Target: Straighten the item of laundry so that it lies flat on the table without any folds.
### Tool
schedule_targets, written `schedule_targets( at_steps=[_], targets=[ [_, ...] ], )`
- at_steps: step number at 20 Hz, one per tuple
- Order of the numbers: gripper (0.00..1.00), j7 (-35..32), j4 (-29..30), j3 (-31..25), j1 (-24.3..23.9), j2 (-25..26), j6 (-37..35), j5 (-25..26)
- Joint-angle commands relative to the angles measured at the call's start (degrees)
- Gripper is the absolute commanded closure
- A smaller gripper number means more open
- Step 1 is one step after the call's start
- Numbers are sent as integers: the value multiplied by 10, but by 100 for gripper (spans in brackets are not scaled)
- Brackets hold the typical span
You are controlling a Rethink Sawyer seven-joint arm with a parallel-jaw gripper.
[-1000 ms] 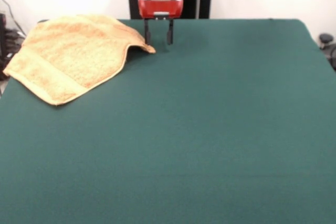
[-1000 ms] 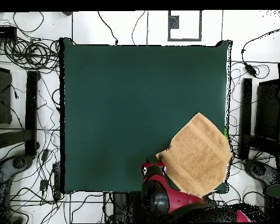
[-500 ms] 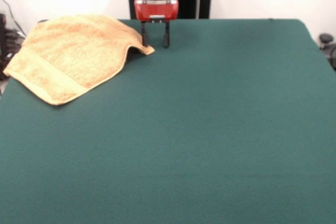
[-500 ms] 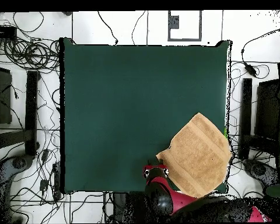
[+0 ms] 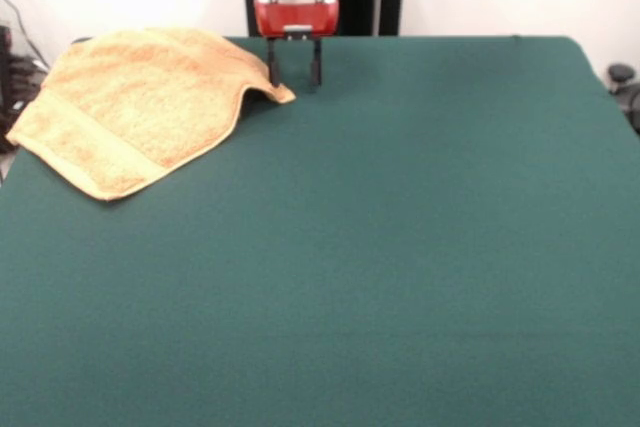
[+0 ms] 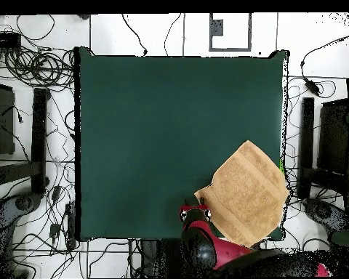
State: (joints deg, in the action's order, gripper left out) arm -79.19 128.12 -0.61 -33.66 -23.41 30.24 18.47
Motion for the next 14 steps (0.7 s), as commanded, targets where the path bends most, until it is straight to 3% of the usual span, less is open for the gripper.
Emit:
schedule_targets(
  at_steps=[1,6,14],
  targets=[
    [0,-138,22,-70,4,-94,-77,-24],
    [0,-132,42,-90,-12,-144,-123,-23],
    [0,-136,-1,-71,5,-76,-69,-15]
  ],
)
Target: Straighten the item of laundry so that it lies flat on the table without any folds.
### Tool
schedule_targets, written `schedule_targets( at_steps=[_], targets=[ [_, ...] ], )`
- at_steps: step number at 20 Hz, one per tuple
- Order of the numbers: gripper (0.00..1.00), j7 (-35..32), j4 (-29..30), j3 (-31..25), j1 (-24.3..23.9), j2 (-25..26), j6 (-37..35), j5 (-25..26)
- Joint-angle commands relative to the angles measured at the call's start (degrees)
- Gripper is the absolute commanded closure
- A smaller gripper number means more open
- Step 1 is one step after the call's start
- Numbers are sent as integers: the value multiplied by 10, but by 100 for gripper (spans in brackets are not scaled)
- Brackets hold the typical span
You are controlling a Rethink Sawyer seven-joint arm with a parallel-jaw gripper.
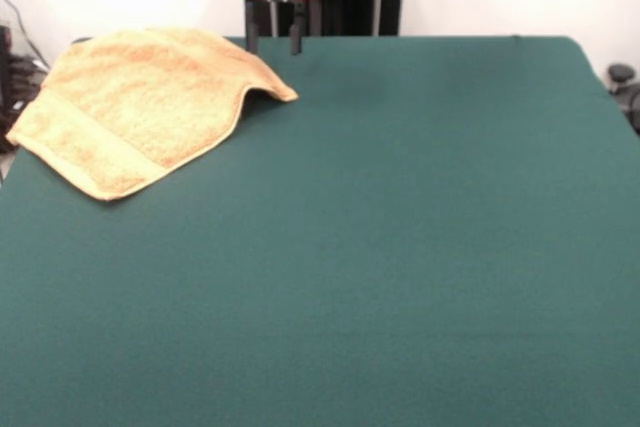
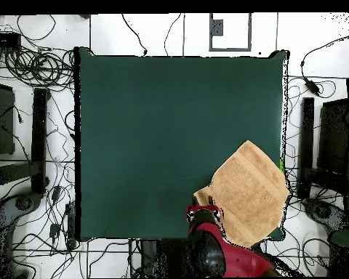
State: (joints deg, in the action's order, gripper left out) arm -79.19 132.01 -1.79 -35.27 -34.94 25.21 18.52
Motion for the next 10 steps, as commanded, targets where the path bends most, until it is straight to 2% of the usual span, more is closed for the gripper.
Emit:
schedule_targets(
  at_steps=[1,6,10],
  targets=[
    [0,-135,-43,-59,21,46,-16,-14],
    [0,-134,-54,-55,25,67,-1,-12],
    [0,-135,-79,-52,26,113,26,-8]
  ],
)
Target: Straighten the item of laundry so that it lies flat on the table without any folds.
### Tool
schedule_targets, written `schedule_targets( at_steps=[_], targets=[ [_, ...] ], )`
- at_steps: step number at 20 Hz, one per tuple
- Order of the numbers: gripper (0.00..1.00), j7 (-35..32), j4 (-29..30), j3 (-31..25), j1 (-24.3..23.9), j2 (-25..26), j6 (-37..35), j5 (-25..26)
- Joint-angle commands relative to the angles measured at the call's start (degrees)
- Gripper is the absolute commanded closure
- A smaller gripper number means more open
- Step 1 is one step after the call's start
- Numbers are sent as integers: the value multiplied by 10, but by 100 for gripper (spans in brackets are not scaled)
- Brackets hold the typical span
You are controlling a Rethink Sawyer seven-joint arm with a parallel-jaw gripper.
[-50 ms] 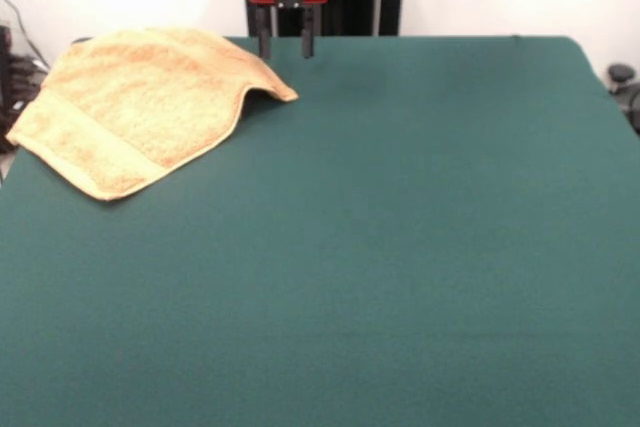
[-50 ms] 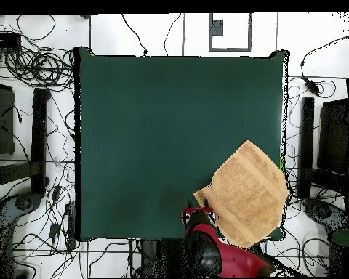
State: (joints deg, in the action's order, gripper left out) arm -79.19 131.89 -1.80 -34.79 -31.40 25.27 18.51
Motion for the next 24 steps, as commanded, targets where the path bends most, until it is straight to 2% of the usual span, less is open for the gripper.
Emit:
schedule_targets(
  at_steps=[1,4,13,24],
  targets=[
    [0,-135,-86,-50,21,91,36,-6],
    [0,-135,-103,-51,18,119,54,-1],
    [0,-129,-127,-53,11,151,72,7],
    [0,-131,-122,-59,4,147,67,12]
  ],
)
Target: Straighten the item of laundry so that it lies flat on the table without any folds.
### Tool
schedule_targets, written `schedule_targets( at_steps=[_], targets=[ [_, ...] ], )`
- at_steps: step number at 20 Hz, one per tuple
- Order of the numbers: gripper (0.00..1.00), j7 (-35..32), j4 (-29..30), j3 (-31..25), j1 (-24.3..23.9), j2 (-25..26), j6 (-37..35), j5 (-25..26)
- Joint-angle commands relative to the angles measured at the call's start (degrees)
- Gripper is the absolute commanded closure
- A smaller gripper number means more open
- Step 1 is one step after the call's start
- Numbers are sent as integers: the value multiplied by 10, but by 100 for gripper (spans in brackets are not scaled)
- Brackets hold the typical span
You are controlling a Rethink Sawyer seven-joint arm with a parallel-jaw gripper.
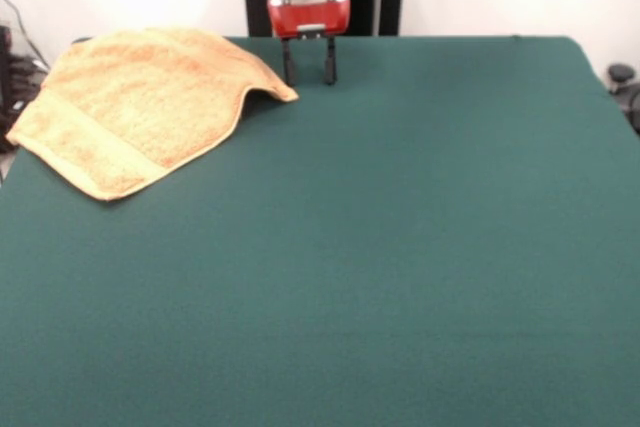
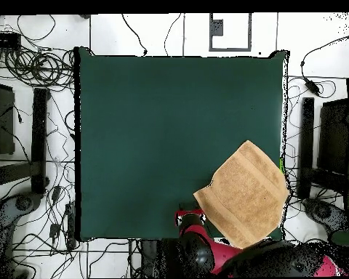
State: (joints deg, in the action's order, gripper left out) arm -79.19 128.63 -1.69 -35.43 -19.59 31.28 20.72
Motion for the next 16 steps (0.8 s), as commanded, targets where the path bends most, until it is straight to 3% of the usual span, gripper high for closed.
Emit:
schedule_targets(
  at_steps=[1,5,10,16],
  targets=[
    [0,-130,-87,-61,9,25,3,-9],
    [0,-127,-64,-68,3,-16,-31,-11],
    [0,-109,-23,-86,-3,-113,-118,-19],
    [0,-77,-29,-113,-22,-179,-211,-8]
  ],
)
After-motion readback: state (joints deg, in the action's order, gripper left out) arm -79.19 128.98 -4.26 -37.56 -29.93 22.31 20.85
